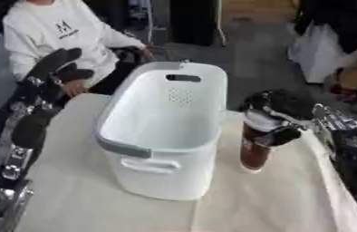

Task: Pick up objects on the table and place them in the box.

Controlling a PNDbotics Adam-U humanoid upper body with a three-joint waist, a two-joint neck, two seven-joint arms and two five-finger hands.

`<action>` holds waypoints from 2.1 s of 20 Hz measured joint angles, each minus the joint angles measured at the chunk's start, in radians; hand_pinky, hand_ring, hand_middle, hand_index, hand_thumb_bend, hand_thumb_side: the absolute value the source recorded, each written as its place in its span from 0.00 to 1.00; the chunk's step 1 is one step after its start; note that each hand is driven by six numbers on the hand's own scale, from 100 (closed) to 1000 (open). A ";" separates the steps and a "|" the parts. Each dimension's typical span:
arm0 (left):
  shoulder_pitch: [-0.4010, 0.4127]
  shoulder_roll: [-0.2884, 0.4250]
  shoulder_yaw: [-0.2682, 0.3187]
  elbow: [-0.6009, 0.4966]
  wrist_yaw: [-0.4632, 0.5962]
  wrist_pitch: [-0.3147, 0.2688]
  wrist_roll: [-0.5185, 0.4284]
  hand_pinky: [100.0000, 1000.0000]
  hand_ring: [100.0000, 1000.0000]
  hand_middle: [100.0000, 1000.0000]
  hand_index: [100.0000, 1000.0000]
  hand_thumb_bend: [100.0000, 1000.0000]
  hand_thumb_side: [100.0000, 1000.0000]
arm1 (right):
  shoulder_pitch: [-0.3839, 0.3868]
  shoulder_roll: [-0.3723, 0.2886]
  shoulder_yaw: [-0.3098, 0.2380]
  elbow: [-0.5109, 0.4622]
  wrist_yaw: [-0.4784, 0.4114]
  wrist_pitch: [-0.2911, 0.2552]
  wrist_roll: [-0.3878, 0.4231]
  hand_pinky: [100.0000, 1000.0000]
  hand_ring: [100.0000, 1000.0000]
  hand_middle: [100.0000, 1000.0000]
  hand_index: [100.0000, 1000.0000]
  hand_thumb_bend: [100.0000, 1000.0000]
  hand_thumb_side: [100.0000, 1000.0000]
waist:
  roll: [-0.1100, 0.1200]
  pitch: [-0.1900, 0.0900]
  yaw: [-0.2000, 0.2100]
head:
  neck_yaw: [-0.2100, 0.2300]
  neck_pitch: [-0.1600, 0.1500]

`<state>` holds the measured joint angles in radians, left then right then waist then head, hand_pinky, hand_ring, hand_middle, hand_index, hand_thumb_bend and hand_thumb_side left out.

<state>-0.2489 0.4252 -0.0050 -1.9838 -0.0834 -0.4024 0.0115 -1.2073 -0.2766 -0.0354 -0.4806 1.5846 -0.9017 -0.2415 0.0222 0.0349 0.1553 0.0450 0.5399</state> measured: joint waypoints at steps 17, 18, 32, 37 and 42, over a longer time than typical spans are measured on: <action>0.006 0.000 0.000 0.000 0.000 0.001 0.001 1.00 0.75 0.92 1.00 0.38 1.00 | -0.044 -0.015 -0.001 -0.020 -0.066 -0.003 0.050 0.00 0.00 0.00 0.06 0.09 0.27 | -0.003 -0.017 -0.003 | 0.007 0.000; 0.007 0.000 0.000 0.000 0.000 0.001 0.001 1.00 0.75 0.92 1.00 0.38 1.00 | -0.048 -0.015 -0.001 -0.022 -0.069 -0.003 0.052 0.00 0.00 0.00 0.06 0.09 0.27 | -0.003 -0.019 -0.003 | 0.007 0.000; 0.010 0.000 0.000 0.000 0.000 0.005 0.005 1.00 0.76 0.92 1.00 0.37 1.00 | -0.084 -0.032 -0.012 -0.036 -0.121 -0.006 0.077 0.00 0.00 0.00 0.06 0.10 0.26 | -0.010 -0.032 -0.005 | 0.015 0.009; 0.018 0.001 0.000 0.000 0.000 0.007 0.004 1.00 0.76 0.92 1.00 0.37 1.00 | -0.102 -0.042 -0.021 -0.042 -0.149 -0.005 0.087 0.00 0.00 0.00 0.05 0.11 0.25 | -0.015 -0.041 -0.006 | 0.026 0.010; 0.022 0.001 0.000 0.000 0.000 0.010 0.006 1.00 0.76 0.92 1.00 0.37 1.00 | -0.127 -0.050 -0.028 -0.043 -0.172 -0.005 0.101 0.00 0.00 0.00 0.05 0.12 0.24 | -0.018 -0.050 -0.013 | 0.035 0.010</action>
<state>-0.2265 0.4264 -0.0049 -1.9838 -0.0834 -0.3926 0.0175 -1.3345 -0.3261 -0.0639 -0.5236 1.4128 -0.9071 -0.1405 0.0039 -0.0155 0.1423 0.0795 0.5497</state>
